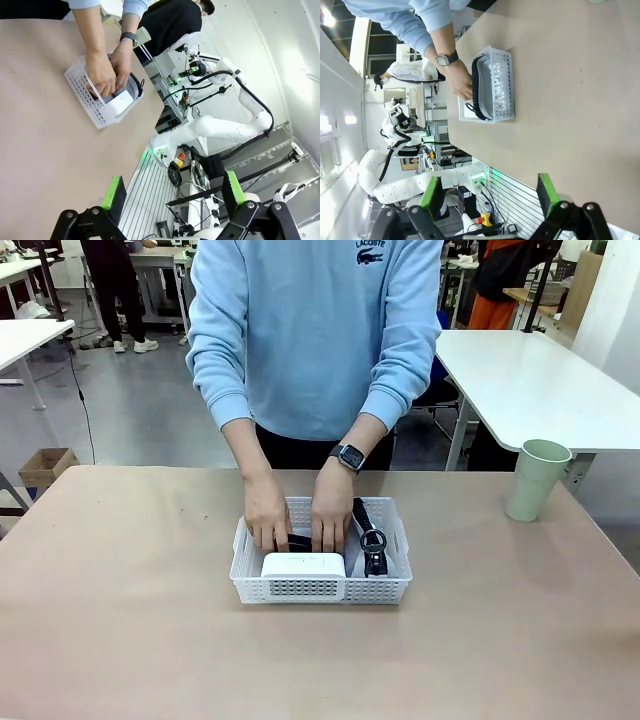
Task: Efficiently arrange items inside the basket to fit them all.
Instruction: Pick up the Reusable plastic cup and place it inside the Organizing basket.
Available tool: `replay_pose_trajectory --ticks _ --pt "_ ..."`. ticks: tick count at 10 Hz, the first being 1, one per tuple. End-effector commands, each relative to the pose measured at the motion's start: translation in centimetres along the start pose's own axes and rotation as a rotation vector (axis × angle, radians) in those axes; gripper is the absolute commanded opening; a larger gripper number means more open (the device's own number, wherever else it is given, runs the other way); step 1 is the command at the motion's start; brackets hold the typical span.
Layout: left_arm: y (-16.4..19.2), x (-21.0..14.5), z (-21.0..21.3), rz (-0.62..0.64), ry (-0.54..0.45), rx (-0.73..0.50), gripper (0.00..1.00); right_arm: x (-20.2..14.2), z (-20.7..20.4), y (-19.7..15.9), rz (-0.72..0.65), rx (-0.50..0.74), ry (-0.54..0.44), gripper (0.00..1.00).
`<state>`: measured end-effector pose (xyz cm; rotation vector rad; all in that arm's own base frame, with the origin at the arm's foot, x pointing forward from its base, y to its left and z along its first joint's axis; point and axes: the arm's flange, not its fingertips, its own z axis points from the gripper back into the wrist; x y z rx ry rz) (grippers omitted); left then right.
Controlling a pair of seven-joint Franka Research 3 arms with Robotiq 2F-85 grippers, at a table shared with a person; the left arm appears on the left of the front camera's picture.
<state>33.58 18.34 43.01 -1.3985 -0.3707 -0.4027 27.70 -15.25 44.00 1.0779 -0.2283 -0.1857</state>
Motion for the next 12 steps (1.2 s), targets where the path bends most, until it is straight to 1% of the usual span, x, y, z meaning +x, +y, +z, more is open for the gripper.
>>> replay_pose_trajectory --ticks 1,6,7,8,9,10,11,12 --pt "-0.1 -0.3 0.2 0.010 0.004 0.008 1.00 0.2 0.1 0.1 0.024 0.030 -0.012 1.00" --pt "-0.1 -0.3 0.2 0.010 0.004 0.008 1.00 0.2 0.1 0.1 0.024 0.030 -0.012 1.00" --pt "-0.1 -0.3 0.2 0.010 0.004 0.008 1.00 0.0 0.0 0.0 0.000 0.000 0.000 1.00" --pt "-0.1 -0.3 0.2 0.010 0.004 0.008 1.00 1.0 -1.2 1.3 0.152 -0.077 0.076 1.00" --pt "-0.1 -0.3 0.2 0.010 0.004 0.008 1.00 3.0 -2.5 2.1 0.391 -0.129 0.166 1.00" --pt "-0.1 -0.3 0.2 0.010 0.004 0.008 1.00 5.3 -3.2 1.6 0.649 -0.083 0.168 1.00" --pt "-0.1 -0.3 0.2 0.010 0.004 0.008 1.00 6.8 -3.3 1.0 0.841 -0.017 0.141 1.00" --pt "-0.1 -0.3 0.2 0.010 0.004 0.008 1.00 7.1 -3.3 0.5 0.991 0.061 0.089 1.00"
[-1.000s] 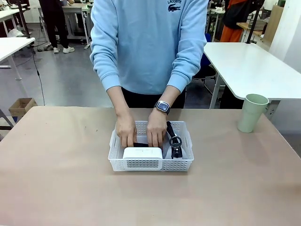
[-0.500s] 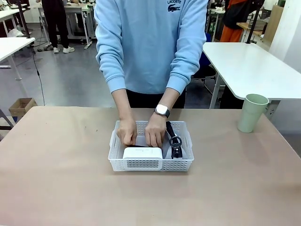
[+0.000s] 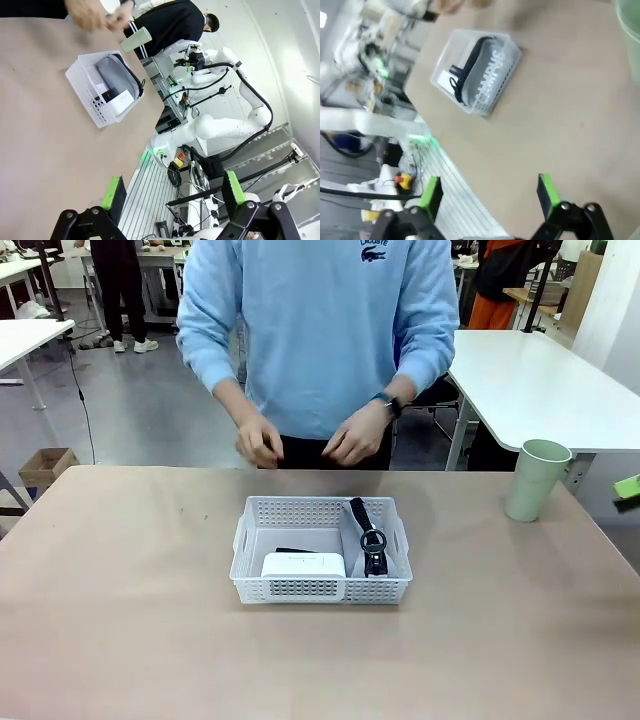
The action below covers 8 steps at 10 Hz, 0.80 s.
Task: Efficiently arrange items inside the basket to fit them all.
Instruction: Pick up the Reusable plastic cup and place it inside the Organizing basket.
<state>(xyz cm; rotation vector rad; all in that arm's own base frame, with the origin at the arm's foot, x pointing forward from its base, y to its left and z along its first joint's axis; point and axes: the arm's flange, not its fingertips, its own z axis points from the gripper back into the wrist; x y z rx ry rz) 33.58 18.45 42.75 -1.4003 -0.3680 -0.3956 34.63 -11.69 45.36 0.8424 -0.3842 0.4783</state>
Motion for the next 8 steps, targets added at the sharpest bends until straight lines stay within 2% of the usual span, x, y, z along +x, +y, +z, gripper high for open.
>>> replay_pose_trajectory --ticks 1,2,3,4,5,6,7,8 --pt "-0.3 -0.2 0.1 0.003 0.006 0.009 1.00 -1.0 0.6 -2.9 0.456 0.138 -0.189 1.00" --pt "-0.3 -0.2 0.1 0.003 0.006 0.009 1.00 -1.2 1.0 -2.6 0.536 0.150 -0.192 1.00" --pt "-0.3 -0.2 0.1 0.003 0.006 0.009 1.00 -1.3 1.6 -2.4 0.574 0.118 -0.250 1.00" --pt "-0.3 -0.2 0.1 0.003 0.006 0.009 1.00 -1.5 2.2 -2.6 0.585 0.082 -0.367 1.00" --pt "-0.3 -0.2 0.1 0.003 0.006 0.009 1.00 -1.6 2.8 -3.3 0.445 -0.026 -0.506 1.00" --pt "-0.3 -0.2 0.1 0.003 0.006 0.009 1.00 -1.0 2.4 -2.0 0.534 0.026 -0.249 1.00" --pt "-0.3 -0.2 0.1 0.003 0.006 0.009 1.00 -1.0 2.4 -2.0 0.534 0.026 -0.249 1.00" --pt "-0.3 -0.2 0.1 0.003 0.006 0.009 1.00 -1.5 3.5 -2.4 0.508 0.003 -0.375 1.00"
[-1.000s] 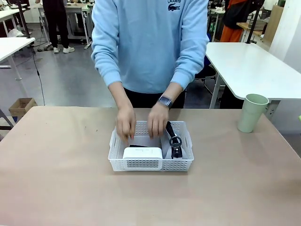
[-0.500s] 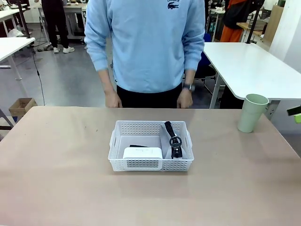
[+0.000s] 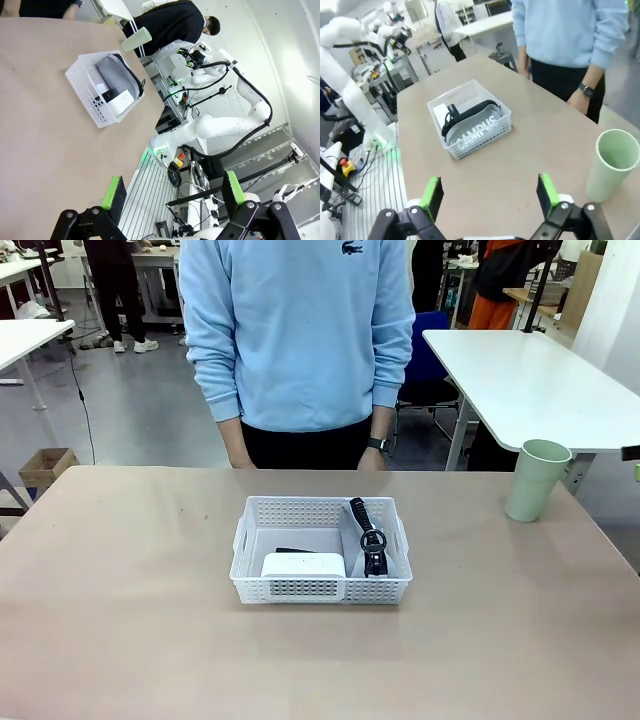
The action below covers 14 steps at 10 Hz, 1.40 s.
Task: Efficiently arrange items inside the basket to fit them all.
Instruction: Pick up the Reusable plastic cup and place it inside the Organizing basket.
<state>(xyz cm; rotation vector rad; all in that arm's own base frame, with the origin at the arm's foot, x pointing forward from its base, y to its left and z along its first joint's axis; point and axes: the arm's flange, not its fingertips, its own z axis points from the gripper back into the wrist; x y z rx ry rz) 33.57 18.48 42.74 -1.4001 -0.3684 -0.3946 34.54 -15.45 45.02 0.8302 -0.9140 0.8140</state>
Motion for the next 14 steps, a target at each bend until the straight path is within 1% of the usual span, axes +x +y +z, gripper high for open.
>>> replay_pose_trajectory --ticks 1,2,3,4,5,6,7,8,9,10,11,13,14 --pt "-0.3 -0.2 0.1 0.003 0.007 0.008 1.00 0.5 1.2 -1.4 0.071 -0.238 -0.126 1.00" --pt "-0.3 -0.2 0.1 0.003 0.007 0.008 1.00 0.3 1.5 -4.1 0.140 -0.273 -0.178 1.00" --pt "-0.3 -0.2 0.1 0.003 0.007 0.008 1.00 -0.1 1.6 -6.0 0.201 -0.252 -0.198 1.00" --pt "-0.3 -0.2 0.1 0.003 0.007 0.008 1.00 -0.7 1.1 -7.4 0.244 -0.224 -0.169 1.00" --pt "-0.3 -0.2 0.1 0.003 0.007 0.008 1.00 -1.5 0.7 -9.0 0.249 -0.219 -0.140 1.00" --pt "-0.3 -0.2 0.1 0.003 0.007 0.008 1.00 -2.6 0.6 -11.2 0.308 -0.208 -0.134 1.00" --pt "-0.3 -0.2 0.1 0.003 0.007 0.008 1.00 -3.5 0.3 -12.3 0.353 -0.179 -0.127 1.00" --pt "-0.3 -0.2 0.1 0.003 0.007 0.008 1.00 -4.6 0.0 -14.0 0.382 -0.192 -0.102 1.00" --pt "-0.3 -0.2 0.1 0.003 0.007 0.008 1.00 -5.6 -0.7 -15.3 0.389 -0.160 -0.100 1.00" --pt "-0.3 -0.2 0.1 0.003 0.007 0.008 1.00 -6.6 -1.8 -16.6 0.343 -0.127 -0.065 1.00" --pt "-0.3 -0.2 0.1 0.003 0.007 0.008 1.00 -7.5 -3.0 -18.0 0.317 -0.097 -0.054 1.00" --pt "-0.3 -0.2 0.1 0.003 0.007 0.008 1.00 -8.6 -4.0 -20.2 0.257 -0.141 -0.087 1.00" --pt "-0.3 -0.2 0.1 0.003 0.007 0.008 1.00 -8.6 -3.9 -20.7 0.236 -0.199 -0.118 1.00"
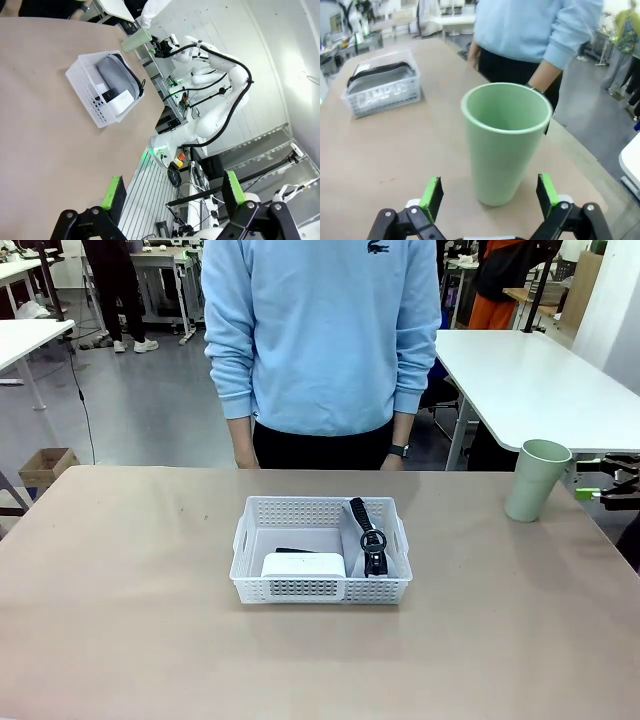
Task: Efficiently arrange items inside the basket to fit them all.
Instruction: Pick up the Reusable plastic cup and place it inside the Organizing basket.
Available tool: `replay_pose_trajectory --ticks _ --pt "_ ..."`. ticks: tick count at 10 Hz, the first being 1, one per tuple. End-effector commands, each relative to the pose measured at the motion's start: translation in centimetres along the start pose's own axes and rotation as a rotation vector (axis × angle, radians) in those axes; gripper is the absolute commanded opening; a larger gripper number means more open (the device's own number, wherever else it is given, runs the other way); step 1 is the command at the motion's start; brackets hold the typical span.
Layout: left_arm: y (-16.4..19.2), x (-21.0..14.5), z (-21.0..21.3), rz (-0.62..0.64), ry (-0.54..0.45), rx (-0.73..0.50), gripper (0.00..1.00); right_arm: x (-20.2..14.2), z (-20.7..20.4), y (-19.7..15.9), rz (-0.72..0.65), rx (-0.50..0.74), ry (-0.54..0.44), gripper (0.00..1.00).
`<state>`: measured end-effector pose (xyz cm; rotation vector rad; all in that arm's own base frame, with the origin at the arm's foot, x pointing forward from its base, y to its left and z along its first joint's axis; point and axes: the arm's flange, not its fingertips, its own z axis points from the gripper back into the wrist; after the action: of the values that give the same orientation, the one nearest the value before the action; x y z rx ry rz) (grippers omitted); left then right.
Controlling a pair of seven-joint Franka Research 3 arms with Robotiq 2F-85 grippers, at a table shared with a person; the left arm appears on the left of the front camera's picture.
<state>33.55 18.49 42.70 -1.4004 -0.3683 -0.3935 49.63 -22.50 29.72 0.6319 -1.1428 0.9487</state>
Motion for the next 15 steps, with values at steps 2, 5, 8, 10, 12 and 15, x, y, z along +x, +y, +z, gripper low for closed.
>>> replay_pose_trajectory --ticks 2,5,8,10,12,15 --pt "-0.3 -0.1 0.1 0.002 0.007 0.008 1.00 0.6 0.3 0.8 0.017 0.028 0.017 1.00" --pt "-0.3 -0.1 0.1 0.002 0.007 0.008 1.00 0.6 0.3 0.8 0.017 0.028 0.017 1.00" --pt "-0.3 -0.1 0.1 0.002 0.007 0.008 1.00 0.0 -1.6 -1.8 0.000 -0.036 -0.032 1.00" --pt "-0.3 -0.1 0.1 0.002 0.007 0.008 1.00 -1.5 -3.1 -2.6 -0.024 -0.086 -0.019 1.00" --pt "-0.3 -0.1 0.1 0.002 0.007 0.008 1.00 -2.5 -4.0 -3.1 -0.066 -0.043 -0.007 1.00" --pt "-0.3 -0.1 0.1 0.002 0.007 0.008 1.00 -2.8 -4.5 -3.3 -0.080 -0.006 0.037 1.00"
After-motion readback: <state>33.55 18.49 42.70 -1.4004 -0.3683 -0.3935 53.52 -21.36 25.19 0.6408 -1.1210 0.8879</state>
